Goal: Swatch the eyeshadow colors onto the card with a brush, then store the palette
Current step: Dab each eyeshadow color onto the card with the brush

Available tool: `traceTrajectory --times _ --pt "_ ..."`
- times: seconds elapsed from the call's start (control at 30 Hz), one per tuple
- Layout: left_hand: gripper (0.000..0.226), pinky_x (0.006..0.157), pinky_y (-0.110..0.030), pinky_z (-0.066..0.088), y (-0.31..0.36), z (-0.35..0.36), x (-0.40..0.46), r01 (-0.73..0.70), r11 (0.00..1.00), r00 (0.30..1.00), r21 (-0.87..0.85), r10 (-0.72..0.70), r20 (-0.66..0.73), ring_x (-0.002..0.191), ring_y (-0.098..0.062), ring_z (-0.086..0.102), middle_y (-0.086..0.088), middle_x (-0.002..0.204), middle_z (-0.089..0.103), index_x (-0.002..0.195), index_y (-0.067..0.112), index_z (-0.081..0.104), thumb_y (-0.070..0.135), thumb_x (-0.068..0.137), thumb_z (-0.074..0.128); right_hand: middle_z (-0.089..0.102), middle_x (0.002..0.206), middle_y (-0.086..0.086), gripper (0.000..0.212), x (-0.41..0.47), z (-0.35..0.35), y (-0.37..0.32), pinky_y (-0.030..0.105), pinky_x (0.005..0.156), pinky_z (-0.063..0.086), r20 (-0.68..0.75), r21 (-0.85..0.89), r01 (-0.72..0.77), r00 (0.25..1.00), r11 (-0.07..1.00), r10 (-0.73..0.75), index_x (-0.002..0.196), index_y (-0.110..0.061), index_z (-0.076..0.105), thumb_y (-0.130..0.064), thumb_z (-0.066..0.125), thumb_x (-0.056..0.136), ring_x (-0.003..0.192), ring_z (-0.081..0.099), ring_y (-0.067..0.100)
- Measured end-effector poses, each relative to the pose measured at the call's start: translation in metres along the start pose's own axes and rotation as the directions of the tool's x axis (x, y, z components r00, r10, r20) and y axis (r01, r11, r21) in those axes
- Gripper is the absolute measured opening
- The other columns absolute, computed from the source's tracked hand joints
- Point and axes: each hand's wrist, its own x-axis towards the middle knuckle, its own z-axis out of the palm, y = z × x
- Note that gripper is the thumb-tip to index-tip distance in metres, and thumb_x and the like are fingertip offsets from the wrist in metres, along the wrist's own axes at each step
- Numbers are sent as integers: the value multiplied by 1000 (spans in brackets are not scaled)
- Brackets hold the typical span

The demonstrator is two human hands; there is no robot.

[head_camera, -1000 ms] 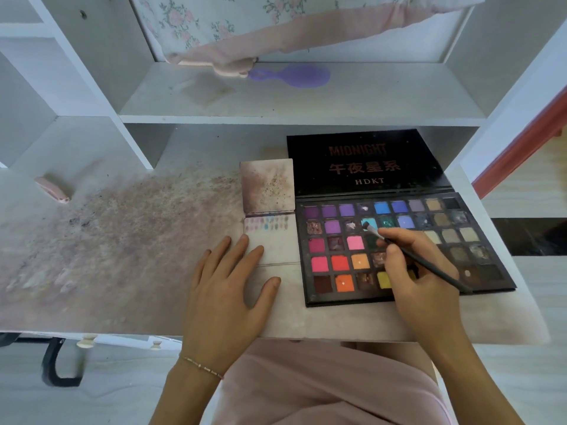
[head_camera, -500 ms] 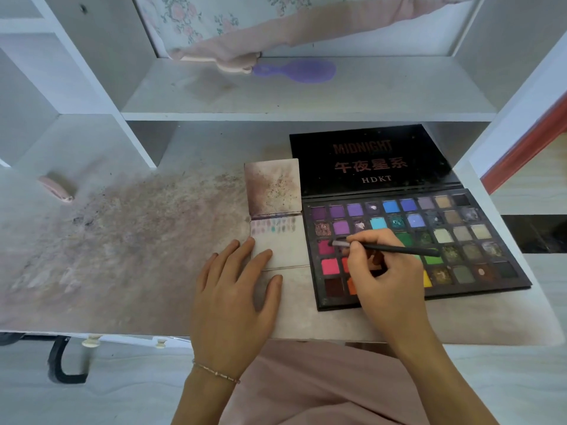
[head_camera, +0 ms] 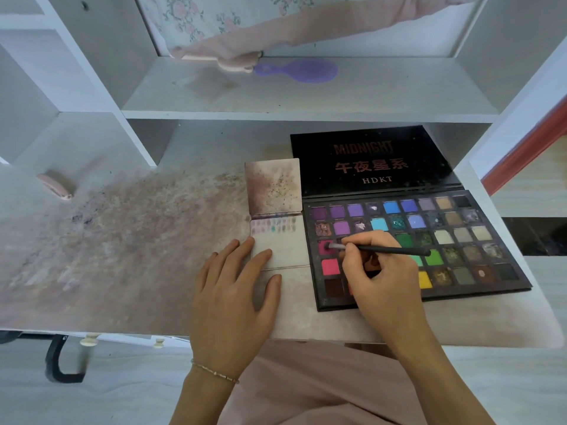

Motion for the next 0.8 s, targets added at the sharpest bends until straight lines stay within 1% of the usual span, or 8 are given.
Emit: traceTrajectory --times 0.17,0.33,0.47,0.53,0.63,0.67,0.73,0.8 --pt "40 97 -50 44 -1 1 0 -6 1000 1000 1 6 -3 116 -27 55 -6 120 63 108 17 67 40 83 45 51 76 -17 8 1 0 -2 30 61 49 17 -36 -12 1000 999 13 78 -29 53 -22 50 80 73 54 9" --pt "40 97 -49 44 -1 1 0 -5 1000 1000 -1 5 -10 116 -27 55 -6 119 63 108 18 67 40 83 45 59 73 -7 11 -1 -2 -2 36 60 51 38 10 -29 999 1000 28 81 -19 61 -21 50 81 69 58 13" --pt "40 97 -49 44 -1 1 0 -2 1000 1000 -4 2 -8 116 -27 56 -6 119 63 108 18 67 40 83 44 55 67 -13 12 -1 -3 -3 30 55 49 23 7 -49 999 999 48 75 -31 54 -22 49 81 62 56 9" --pt "41 98 -49 43 -2 1 0 -2 1000 1000 -16 2 -1 117 -27 55 -6 120 63 108 17 67 40 83 44 56 66 -10 14 -1 -3 -5 38 51 51 7 65 -83 997 994 83 75 -35 52 -22 48 82 57 57 13" --pt "41 99 -49 42 -2 0 0 -4 1000 1000 -19 4 3 116 -27 55 -6 120 63 108 16 67 40 83 44 57 64 1 13 -2 -5 -7 48 48 50 0 154 -128 992 980 129 79 -28 55 -17 52 86 56 56 21" --pt "41 100 -49 42 -2 -1 0 -3 1000 1000 -22 3 1 116 -27 55 -6 119 63 108 16 67 39 83 44 58 65 3 16 -2 -6 -7 47 50 50 2 169 -134 991 976 136 81 -28 54 -13 54 87 58 56 22" --pt "41 101 -48 40 -2 -1 -1 0 999 1000 -35 0 2 116 -28 55 -7 119 63 108 15 67 39 83 44 60 66 4 21 -1 -6 -8 38 54 50 3 184 -121 992 975 123 81 -28 53 -8 55 87 60 57 18" --pt "42 102 -48 39 -4 -1 -1 6 999 1000 -52 -5 6 117 -27 55 -6 119 63 109 14 66 39 84 43 59 67 2 23 1 -3 -10 30 51 48 22 211 -120 993 970 118 79 -29 54 -7 57 86 58 54 14"
